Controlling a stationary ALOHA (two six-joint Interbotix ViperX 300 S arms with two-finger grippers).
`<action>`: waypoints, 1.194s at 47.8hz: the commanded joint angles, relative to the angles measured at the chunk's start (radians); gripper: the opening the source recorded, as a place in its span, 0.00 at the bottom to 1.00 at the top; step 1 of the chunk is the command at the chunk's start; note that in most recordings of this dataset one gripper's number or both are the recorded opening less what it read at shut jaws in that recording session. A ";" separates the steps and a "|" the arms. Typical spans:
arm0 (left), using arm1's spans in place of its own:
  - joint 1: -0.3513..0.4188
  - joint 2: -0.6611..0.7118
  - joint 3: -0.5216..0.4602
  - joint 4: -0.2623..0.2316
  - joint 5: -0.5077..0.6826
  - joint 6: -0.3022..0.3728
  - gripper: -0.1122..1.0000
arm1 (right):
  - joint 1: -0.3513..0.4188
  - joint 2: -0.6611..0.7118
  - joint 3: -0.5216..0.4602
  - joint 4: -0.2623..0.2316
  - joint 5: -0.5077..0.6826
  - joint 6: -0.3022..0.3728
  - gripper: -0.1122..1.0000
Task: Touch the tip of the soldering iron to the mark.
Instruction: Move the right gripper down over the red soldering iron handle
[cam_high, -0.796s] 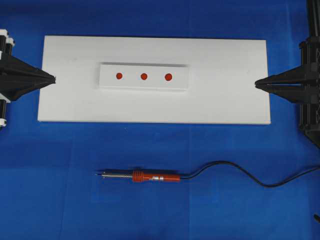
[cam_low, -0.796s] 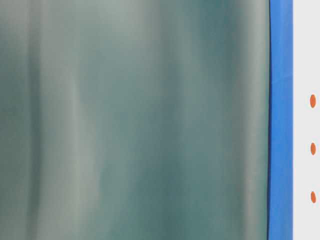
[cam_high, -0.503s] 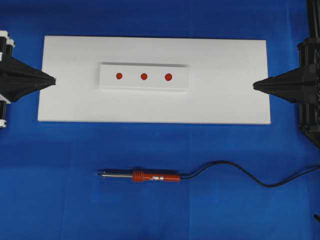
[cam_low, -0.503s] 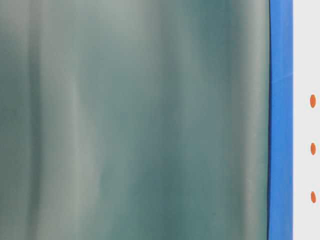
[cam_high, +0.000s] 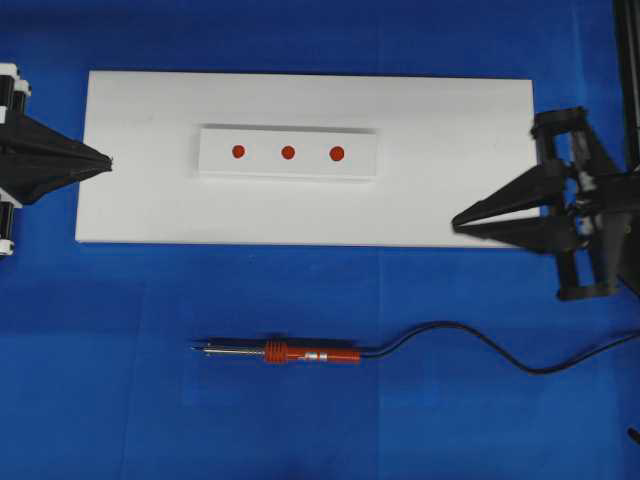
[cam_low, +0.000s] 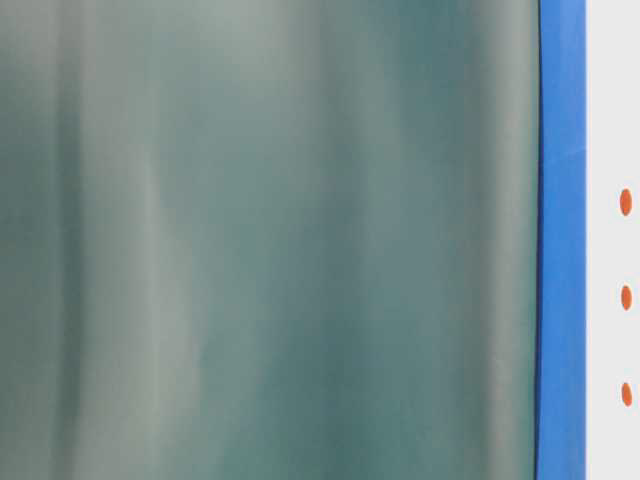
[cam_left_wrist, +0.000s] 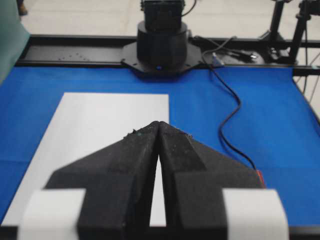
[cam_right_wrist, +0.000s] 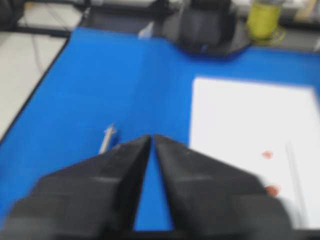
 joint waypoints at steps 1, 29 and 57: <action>-0.002 0.003 -0.006 0.002 -0.011 -0.002 0.10 | 0.011 0.061 -0.064 0.003 0.032 0.032 0.33; 0.000 -0.009 0.005 0.000 -0.017 0.000 0.10 | 0.097 0.531 -0.325 0.006 0.146 0.146 0.91; 0.018 -0.025 0.012 0.000 -0.017 0.000 0.10 | 0.144 0.894 -0.443 0.083 -0.046 0.193 0.91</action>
